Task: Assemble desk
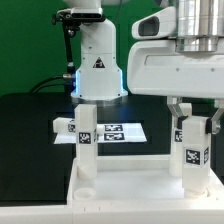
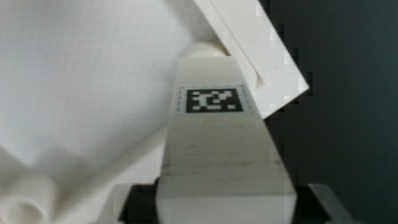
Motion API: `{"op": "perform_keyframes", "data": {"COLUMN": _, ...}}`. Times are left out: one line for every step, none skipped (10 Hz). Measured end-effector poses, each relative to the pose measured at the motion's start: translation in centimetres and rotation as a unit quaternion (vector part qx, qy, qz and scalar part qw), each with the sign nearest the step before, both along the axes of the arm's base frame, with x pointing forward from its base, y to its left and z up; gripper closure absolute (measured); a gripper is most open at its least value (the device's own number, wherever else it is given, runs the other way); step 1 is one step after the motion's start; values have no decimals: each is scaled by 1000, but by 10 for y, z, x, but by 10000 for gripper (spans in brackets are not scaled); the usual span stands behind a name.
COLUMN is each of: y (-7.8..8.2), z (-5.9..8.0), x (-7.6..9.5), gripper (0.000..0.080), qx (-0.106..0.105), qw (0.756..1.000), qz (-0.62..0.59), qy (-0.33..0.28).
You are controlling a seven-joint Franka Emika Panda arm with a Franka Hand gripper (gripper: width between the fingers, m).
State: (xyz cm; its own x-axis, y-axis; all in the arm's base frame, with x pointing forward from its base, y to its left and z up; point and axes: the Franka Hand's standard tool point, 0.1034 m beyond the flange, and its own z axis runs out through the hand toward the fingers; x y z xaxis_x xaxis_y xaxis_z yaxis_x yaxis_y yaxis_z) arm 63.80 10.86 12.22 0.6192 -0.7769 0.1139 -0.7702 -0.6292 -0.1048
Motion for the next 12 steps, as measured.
{"op": "perform_keyframes", "data": {"y": 0, "z": 0, "x": -1, "gripper": 515, "qx": 14, "qw": 997, "qz": -80, "qy": 3}}
{"op": "perform_keyframes", "data": {"y": 0, "z": -1, "x": -1, "gripper": 515, "qx": 34, "qw": 986, "qz": -164, "qy": 0}}
{"op": "perform_keyframes", "data": {"y": -1, "z": -2, "x": -4, "gripper": 515, "qx": 61, "qw": 968, "qz": -244, "qy": -9}}
{"op": "perform_keyframes", "data": {"y": -1, "z": -2, "x": -5, "gripper": 512, "qx": 77, "qw": 953, "qz": -292, "qy": -11}}
{"op": "perform_keyframes", "data": {"y": 1, "z": -2, "x": -5, "gripper": 512, "qx": 90, "qw": 937, "qz": -336, "qy": -8}}
{"op": "perform_keyframes", "data": {"y": 2, "z": -2, "x": -4, "gripper": 512, "qx": 98, "qw": 928, "qz": -360, "qy": -3}}
{"op": "perform_keyframes", "data": {"y": 2, "z": -2, "x": -5, "gripper": 512, "qx": 97, "qw": 929, "qz": -357, "qy": -3}}
{"op": "perform_keyframes", "data": {"y": 1, "z": -2, "x": -5, "gripper": 431, "qx": 95, "qw": 935, "qz": -342, "qy": -3}}
{"op": "perform_keyframes", "data": {"y": 2, "z": -3, "x": -5, "gripper": 431, "qx": 90, "qw": 941, "qz": -327, "qy": -3}}
{"op": "perform_keyframes", "data": {"y": 3, "z": -4, "x": -5, "gripper": 249, "qx": 70, "qw": 973, "qz": -220, "qy": -5}}
{"op": "perform_keyframes", "data": {"y": 0, "z": -3, "x": -3, "gripper": 181, "qx": 53, "qw": 993, "qz": -107, "qy": -12}}
{"op": "perform_keyframes", "data": {"y": 1, "z": -3, "x": -2, "gripper": 181, "qx": 45, "qw": 998, "qz": -51, "qy": -14}}
